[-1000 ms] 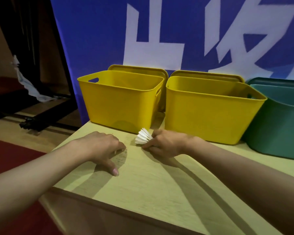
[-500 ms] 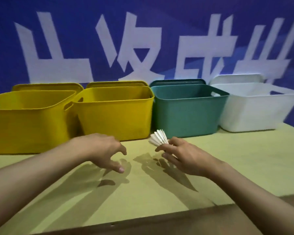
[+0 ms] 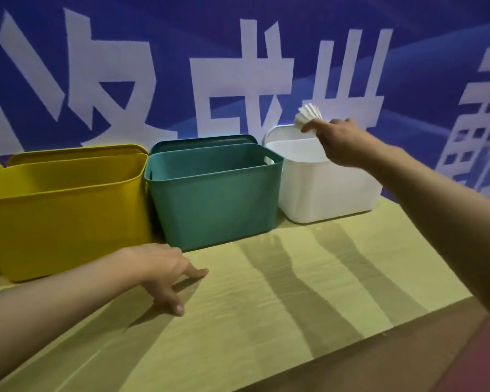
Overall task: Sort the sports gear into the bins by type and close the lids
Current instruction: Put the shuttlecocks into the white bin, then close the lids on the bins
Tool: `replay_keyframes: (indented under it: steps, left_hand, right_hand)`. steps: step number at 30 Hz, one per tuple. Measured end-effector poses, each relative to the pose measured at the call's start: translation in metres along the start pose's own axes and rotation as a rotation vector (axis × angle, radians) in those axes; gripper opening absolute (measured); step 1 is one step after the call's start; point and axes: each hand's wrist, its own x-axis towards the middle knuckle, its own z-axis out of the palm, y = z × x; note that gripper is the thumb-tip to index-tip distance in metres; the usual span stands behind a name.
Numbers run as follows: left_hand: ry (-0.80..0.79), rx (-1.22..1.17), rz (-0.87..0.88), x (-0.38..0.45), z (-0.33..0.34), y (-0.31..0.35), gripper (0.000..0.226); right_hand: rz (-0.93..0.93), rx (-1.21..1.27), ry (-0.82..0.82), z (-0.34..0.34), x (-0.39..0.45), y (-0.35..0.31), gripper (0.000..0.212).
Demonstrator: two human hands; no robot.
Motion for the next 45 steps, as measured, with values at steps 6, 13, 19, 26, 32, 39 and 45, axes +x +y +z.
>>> replay_keyframes:
  steps: [6,13,19,26,32,39,45]
  left_hand:
    - [-0.023,-0.003,0.001,0.008,0.004,-0.005,0.099]
    - [-0.004,-0.007,0.004,0.002,0.001,-0.001,0.096]
    - [0.219,-0.053,0.027,-0.001,-0.011,0.002,0.073]
    - [0.412,-0.103,0.404,0.021,-0.078,0.01,0.06]
    - [0.546,0.014,0.549,-0.019,-0.164,-0.021,0.059]
    - [0.456,-0.017,0.509,-0.08,-0.296,-0.082,0.049]
    - [0.483,-0.127,0.381,-0.123,-0.414,-0.152,0.047]
  right_hand:
    - [0.147,0.029,0.071,0.052,-0.022,-0.009,0.027]
    - [0.017,0.32,0.007,0.126,-0.195,-0.083,0.025]
    - [0.102,0.346,0.101,0.134,-0.194,-0.071,0.019]
    - [0.14,0.337,0.025,0.137,-0.197,-0.07,0.021]
    - [0.171,0.276,-0.137,0.096,-0.157,-0.067,0.022]
    - [0.195,0.294,-0.268,-0.056,-0.074,-0.065,0.022]
    - [0.18,0.304,-0.197,-0.159,-0.004,-0.027,0.02]
